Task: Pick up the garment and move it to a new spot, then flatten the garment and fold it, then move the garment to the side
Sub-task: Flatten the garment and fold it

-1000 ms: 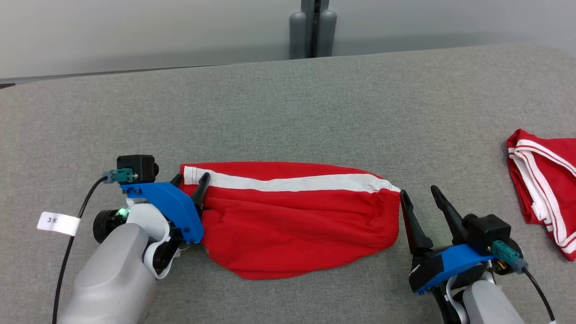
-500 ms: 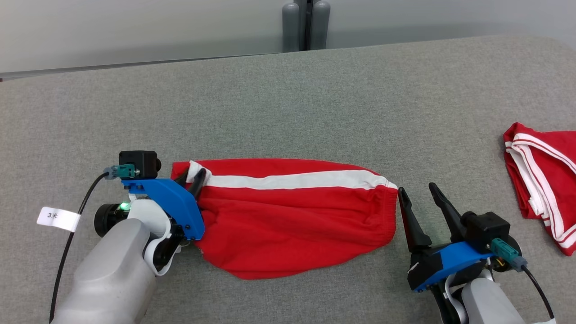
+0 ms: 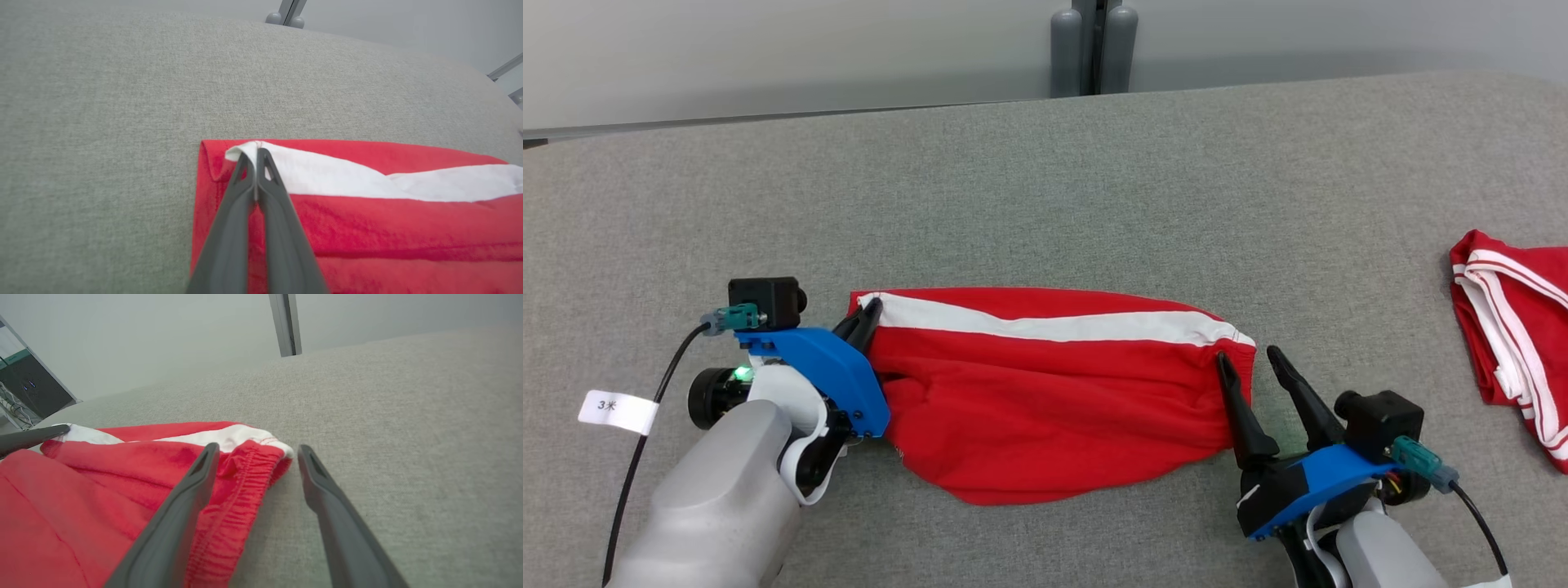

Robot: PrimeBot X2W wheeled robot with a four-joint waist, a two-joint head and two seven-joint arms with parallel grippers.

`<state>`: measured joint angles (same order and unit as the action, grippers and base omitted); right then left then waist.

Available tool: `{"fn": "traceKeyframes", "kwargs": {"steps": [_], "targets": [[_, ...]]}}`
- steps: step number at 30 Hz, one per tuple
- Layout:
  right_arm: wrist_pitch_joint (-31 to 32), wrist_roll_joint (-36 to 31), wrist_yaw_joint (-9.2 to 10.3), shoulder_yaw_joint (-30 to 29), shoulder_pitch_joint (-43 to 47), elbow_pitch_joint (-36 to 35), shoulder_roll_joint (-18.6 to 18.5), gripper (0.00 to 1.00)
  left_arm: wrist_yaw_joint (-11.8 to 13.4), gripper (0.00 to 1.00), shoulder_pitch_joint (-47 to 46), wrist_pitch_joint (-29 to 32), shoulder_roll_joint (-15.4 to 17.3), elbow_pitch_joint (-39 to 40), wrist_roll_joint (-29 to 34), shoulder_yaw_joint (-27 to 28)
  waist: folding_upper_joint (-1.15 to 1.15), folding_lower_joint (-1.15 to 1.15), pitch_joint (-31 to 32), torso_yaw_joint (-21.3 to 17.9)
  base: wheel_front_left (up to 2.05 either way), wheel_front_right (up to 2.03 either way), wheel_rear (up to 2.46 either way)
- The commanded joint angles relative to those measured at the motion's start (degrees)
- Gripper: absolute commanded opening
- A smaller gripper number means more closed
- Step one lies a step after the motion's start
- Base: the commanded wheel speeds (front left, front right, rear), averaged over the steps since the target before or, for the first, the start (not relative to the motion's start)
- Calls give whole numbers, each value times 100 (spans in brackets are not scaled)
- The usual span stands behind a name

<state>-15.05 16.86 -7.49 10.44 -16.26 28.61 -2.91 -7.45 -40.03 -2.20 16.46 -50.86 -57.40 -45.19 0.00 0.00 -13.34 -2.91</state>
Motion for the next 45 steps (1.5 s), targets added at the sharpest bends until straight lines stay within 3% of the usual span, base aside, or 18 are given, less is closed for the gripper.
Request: {"fn": "traceKeyframes", "kwargs": {"steps": [1, 16, 28, 29, 30, 31, 32, 33, 45], "targets": [[-15, 186, 0, 45, -77, 62, -6, 100, -4, 0, -44, -52, 46, -23, -24, -36, 0, 0, 5, 5, 0, 0, 0], [-14, 3021, 0, 773, -656, 829, -8, 100, -5, 0, -204, -273, 131, -176, -287, -400, 0, 0, -9, 39, 0, 0, 0], [-4, 4120, -2, 1212, -1034, 1019, -180, 100, -5, 0, -271, -368, 157, -244, -462, -662, 0, 0, -40, 72, 0, 0, 0], [-3, 4168, -2, 1237, -1054, 1046, -188, 79, -5, 0, -269, -369, 155, -246, -476, -679, 0, 0, -42, 79, 0, 0, 0], [-3, 4168, -2, 1237, -1054, 1046, -188, 79, -5, 0, -269, -369, 155, -246, -476, -679, 0, 0, -42, 79, 0, 0, 0], [-3, 4205, -1, 1287, -1108, 1123, -219, 11, -5, 0, -272, -387, 147, -248, -508, -718, 0, 0, -45, 95, 0, 0, 0], [-3, 4205, -1, 1287, -1108, 1123, -219, 11, -5, 0, -272, -387, 147, -248, -508, -718, 0, 0, -45, 95, 0, 0, 0], [-3, 4236, -1, 1297, -1144, 1149, -226, 0, -5, 0, -278, -393, 142, -249, -515, -746, 0, 0, -47, 104, 0, 0, 0], [-8, 3889, -1, 960, -1189, 900, -307, 0, -5, 0, -352, -771, 217, -281, -632, -912, 0, 0, 24, 192, 0, 0, 0]]}}
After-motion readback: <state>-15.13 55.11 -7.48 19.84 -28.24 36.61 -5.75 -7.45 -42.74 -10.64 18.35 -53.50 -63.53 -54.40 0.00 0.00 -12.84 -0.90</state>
